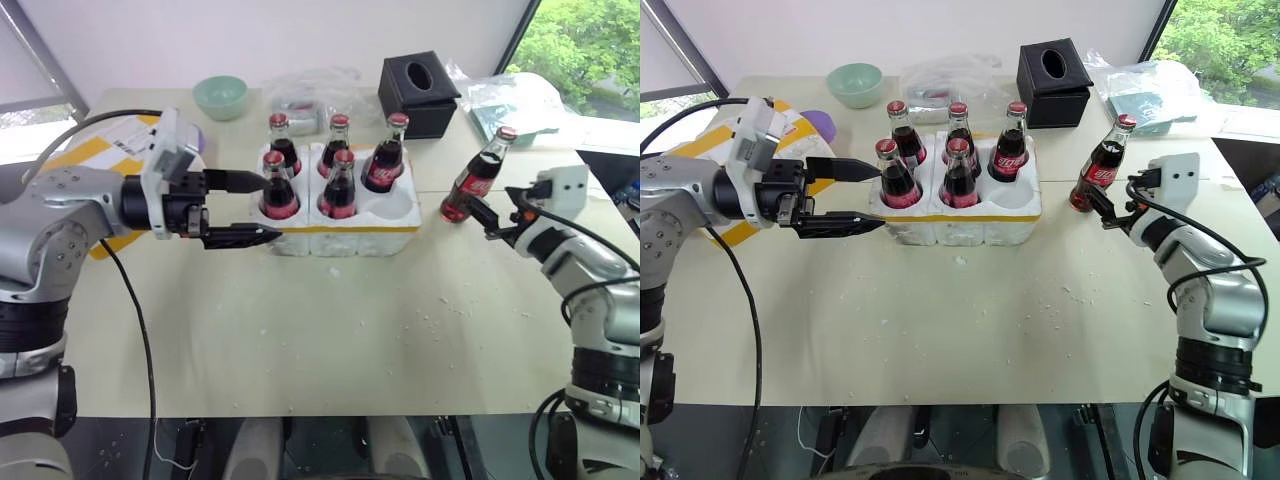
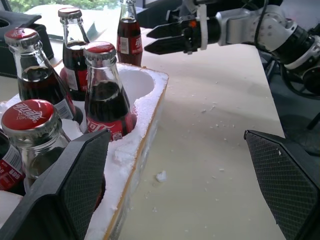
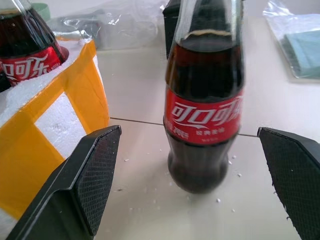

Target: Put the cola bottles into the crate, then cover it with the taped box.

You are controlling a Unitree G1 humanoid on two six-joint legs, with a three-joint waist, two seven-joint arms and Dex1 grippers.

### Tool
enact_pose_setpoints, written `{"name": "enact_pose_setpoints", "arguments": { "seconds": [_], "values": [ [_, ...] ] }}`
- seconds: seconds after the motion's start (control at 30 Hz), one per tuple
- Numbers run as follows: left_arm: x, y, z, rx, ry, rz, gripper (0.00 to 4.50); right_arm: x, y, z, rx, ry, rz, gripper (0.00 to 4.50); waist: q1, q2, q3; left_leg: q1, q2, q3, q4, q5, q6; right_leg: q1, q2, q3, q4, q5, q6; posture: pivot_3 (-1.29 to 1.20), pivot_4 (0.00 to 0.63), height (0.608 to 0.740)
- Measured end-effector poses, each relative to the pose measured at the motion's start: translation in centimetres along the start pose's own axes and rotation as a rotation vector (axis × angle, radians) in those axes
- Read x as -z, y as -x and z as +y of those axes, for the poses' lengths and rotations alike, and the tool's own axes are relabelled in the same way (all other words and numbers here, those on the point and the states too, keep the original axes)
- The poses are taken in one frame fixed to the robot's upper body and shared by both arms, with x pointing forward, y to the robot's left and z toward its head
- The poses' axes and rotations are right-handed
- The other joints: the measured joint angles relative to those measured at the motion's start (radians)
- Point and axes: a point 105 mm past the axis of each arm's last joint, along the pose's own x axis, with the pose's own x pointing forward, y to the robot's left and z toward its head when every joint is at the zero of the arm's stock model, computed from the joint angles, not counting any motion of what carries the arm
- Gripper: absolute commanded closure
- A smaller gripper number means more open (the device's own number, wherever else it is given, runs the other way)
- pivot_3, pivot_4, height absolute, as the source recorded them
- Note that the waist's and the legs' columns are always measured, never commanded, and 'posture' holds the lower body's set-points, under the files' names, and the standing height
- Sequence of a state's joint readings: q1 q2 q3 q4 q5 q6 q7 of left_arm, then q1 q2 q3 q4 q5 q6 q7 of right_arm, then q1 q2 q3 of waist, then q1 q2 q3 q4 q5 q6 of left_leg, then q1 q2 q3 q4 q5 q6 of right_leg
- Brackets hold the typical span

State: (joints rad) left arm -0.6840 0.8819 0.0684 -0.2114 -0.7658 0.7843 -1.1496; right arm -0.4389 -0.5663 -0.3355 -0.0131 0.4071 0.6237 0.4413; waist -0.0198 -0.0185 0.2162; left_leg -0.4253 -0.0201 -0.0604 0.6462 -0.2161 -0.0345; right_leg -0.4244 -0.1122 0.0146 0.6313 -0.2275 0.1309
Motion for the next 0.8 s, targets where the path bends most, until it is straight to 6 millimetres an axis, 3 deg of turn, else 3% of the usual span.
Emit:
{"name": "enact_pose_setpoints", "arguments": {
  "seconds": [0.17,0.73,0.8],
  "values": [
    [-0.1,0.0,-0.1,-0.008,0.005,0.002,0.00,-0.7,-1.6,0.1,-0.011,0.012,-0.025,0.04,-0.001,0.000,0.000,0.000,0.000,0.000,0.000,0.000,0.000,0.000,0.000,0.000,0.000,0.000,0.000,0.00,0.150,0.737],
    [-1.2,0.3,-0.8,-0.029,-0.022,-0.003,0.00,-0.1,-5.1,-0.8,0.006,-0.021,-0.016,0.04,-0.004,0.000,0.000,0.000,0.000,0.000,0.000,0.000,0.000,0.000,0.000,0.000,0.000,0.000,0.000,0.00,0.150,0.737],
    [-1.4,0.4,-0.9,-0.029,-0.027,-0.010,0.00,-0.2,-5.4,-0.9,0.014,-0.025,-0.026,0.86,-0.004,0.000,0.000,0.000,0.000,0.000,0.000,0.000,0.000,0.000,0.000,0.000,0.000,0.000,0.000,0.00,0.150,0.737]
  ]
}}
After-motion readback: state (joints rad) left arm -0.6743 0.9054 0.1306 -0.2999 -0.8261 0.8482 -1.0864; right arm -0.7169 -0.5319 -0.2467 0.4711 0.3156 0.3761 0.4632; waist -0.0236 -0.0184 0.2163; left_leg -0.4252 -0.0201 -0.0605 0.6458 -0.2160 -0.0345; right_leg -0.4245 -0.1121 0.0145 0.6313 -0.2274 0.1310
